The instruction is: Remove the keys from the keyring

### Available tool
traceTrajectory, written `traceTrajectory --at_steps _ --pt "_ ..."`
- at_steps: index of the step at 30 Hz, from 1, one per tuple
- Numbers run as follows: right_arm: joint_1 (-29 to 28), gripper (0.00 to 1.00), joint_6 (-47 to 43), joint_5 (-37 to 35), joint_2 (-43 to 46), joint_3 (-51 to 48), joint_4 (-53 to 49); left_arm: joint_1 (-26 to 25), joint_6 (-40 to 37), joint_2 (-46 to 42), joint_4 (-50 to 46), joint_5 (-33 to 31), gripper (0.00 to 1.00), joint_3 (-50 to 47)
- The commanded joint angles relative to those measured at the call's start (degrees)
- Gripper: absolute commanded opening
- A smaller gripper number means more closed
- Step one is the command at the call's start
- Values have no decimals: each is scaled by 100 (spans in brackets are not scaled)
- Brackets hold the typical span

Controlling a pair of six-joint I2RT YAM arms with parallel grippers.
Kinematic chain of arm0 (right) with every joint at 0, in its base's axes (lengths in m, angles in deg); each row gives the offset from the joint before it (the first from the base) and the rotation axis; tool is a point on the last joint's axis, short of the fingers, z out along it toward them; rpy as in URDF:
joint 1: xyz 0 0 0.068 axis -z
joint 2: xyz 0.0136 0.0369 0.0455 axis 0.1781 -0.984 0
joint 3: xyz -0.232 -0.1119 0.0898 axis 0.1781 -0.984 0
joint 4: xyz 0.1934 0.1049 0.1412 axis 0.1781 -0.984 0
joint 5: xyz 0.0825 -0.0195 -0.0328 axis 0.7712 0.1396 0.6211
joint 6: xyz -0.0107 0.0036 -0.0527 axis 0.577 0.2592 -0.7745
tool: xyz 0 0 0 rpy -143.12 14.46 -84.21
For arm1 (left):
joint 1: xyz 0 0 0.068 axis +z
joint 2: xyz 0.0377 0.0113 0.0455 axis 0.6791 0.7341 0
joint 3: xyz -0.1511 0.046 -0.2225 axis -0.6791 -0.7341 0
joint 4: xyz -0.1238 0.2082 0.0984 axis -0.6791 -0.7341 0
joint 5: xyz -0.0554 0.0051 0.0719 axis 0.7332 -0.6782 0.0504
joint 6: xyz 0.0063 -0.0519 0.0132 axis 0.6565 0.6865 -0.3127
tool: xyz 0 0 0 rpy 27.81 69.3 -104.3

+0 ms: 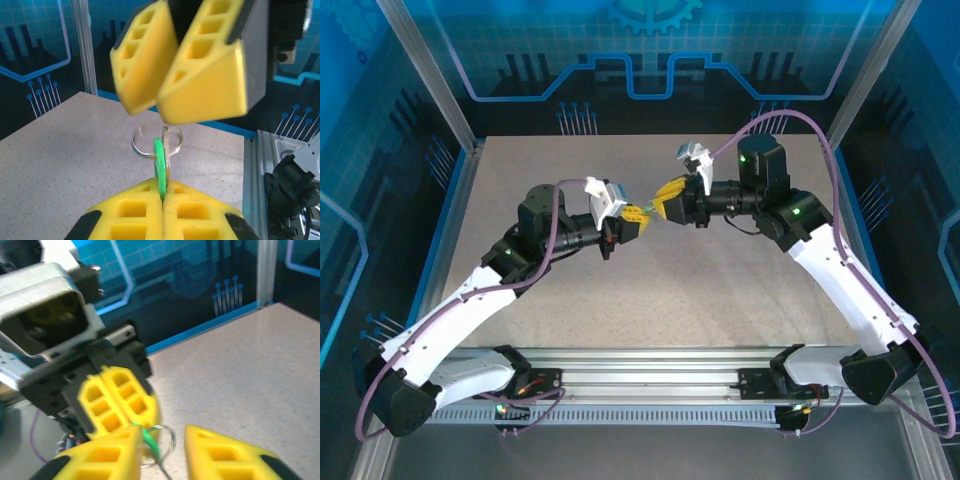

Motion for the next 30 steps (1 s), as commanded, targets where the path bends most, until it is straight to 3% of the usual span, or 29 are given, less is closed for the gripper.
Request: traceTrajectory --at_steps 1,6,9,16,26,30 --pt "337 39 619 -213 342 -399 712 -29 -184 79 -678 -101 0 426" --pt "528 37 1037 -317 721 -1003 1379 -27 -170 220 -1120 -135 0 726" --pt "586 35 1263 262 799 -1341 1897 -25 -152 348 -1496 -116 0 1032" --pt "267 44 1616 979 757 -2017 3107 -25 118 226 -1013 41 0 872" --pt "39 39 2164 1456 349 -2270 4227 -25 319 156 -817 222 0 884" --pt "-4 38 2160 1679 277 -2278 4231 -21 286 85 -793 115 0 861"
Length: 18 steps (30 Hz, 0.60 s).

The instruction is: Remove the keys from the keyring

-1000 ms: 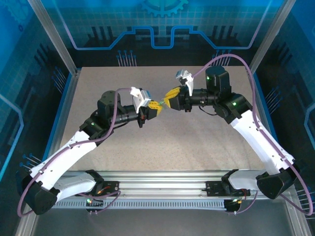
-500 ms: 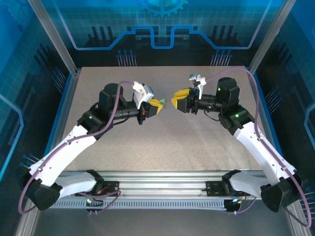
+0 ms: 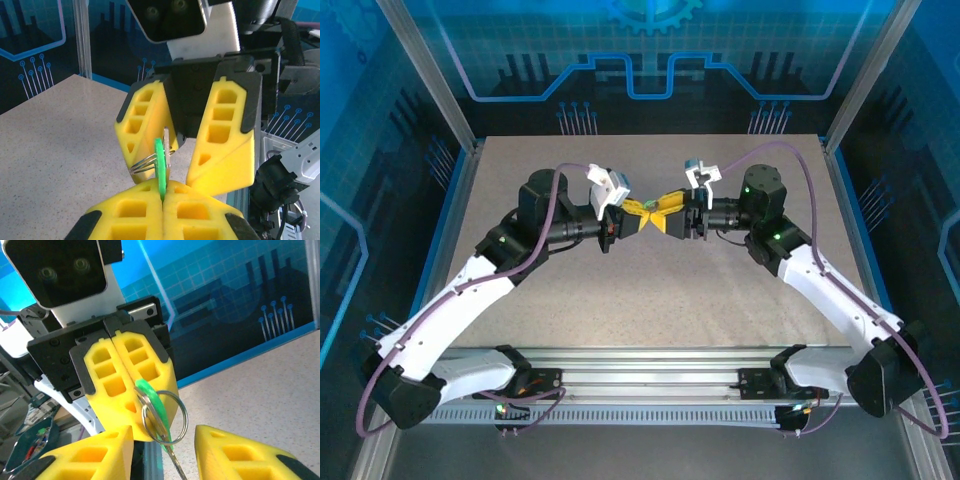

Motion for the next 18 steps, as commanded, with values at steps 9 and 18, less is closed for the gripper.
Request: traceTrajectory --at_steps 9,18 --pt "-61 15 48 629 -43 -10 323 -9 15 -248 235 -61 0 -7" --pt "240 4 394 976 -43 117 406 7 -206 -345 76 -189 0 -85"
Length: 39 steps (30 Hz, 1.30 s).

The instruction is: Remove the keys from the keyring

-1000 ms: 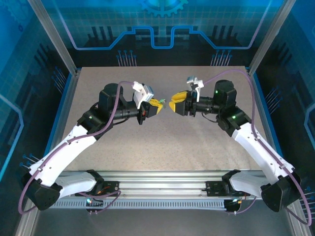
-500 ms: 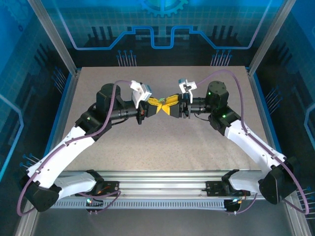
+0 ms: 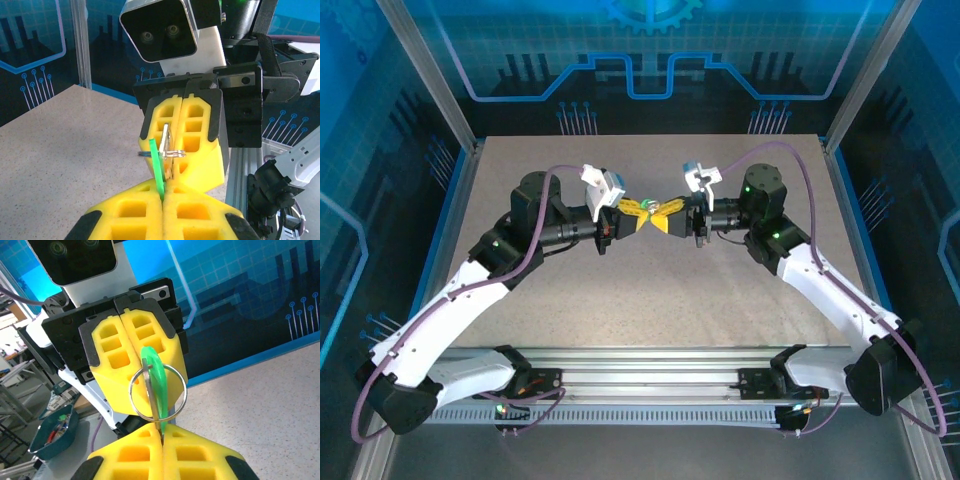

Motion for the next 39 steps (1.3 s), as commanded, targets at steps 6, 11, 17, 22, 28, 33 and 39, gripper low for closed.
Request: traceTrajectory --at_steps 6,11,17,22,28,33,39 --pt "445 15 1952 1053 -224 -79 2144 12 -399 -231 -51 -378 0 -127" --pt "700 29 3160 1029 -549 -383 3527 15 -485 -228 -158 -556 0 -43" --pt "826 32 2562 466 -344 -559 2800 10 -566 -201 -381 -647 0 80" --pt "466 48 -60 -1073 557 -571 194 14 -475 -188 -423 -586 0 125" --pt "55 62 -1129 -2357 1081 -1204 59 17 -402 13 -799 -87 0 413" --pt "45 63 -1090 -1822 848 -1245 390 14 -408 198 -1154 344 0 698" --pt "138 75 -599 -725 639 -1467 1610 13 -452 288 -1297 836 0 798"
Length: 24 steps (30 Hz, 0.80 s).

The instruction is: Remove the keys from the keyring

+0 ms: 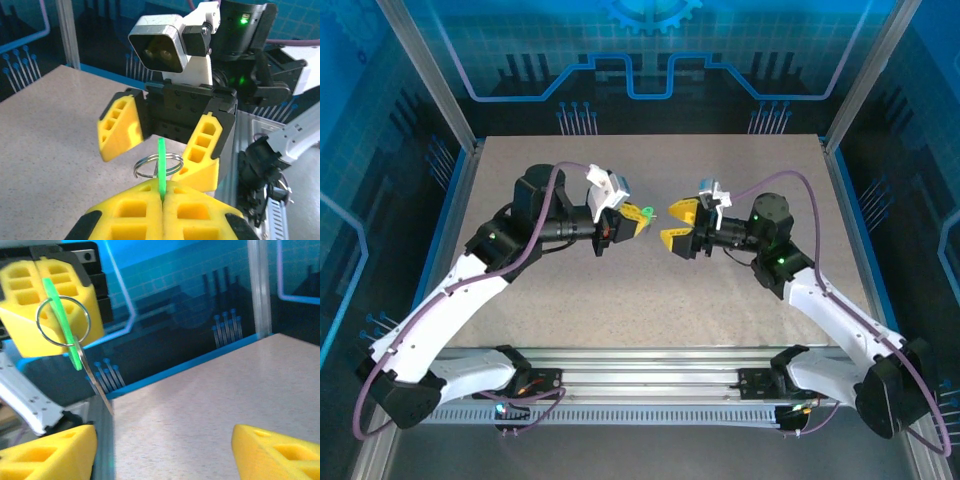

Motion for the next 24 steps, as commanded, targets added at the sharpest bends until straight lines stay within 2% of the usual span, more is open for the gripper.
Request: traceTrajectory --at_steps 1,5,9,13,18,21,24 --pt "63 75 273 830 -121 0 990 10 -29 47 -196 544 0 218" --pt "155 74 852 1285 -322 2 1782 24 -33 64 -156 793 0 227" --pt "261 66 1513 1526 -581 50 2576 30 -30 91 -97 937 0 215" --pt "356 50 2651 1925 -986 192 3941 38 -7 122 -49 1084 0 256" --pt "526 36 4090 1928 -1565 378 5547 62 36 132 2 1111 0 249" --pt "411 34 4485 2090 -1774 546 5899 72 58 128 35 1090 0 245" --pt "260 39 4459 2283 -1792 564 5899 75 75 133 87 1094 0 225"
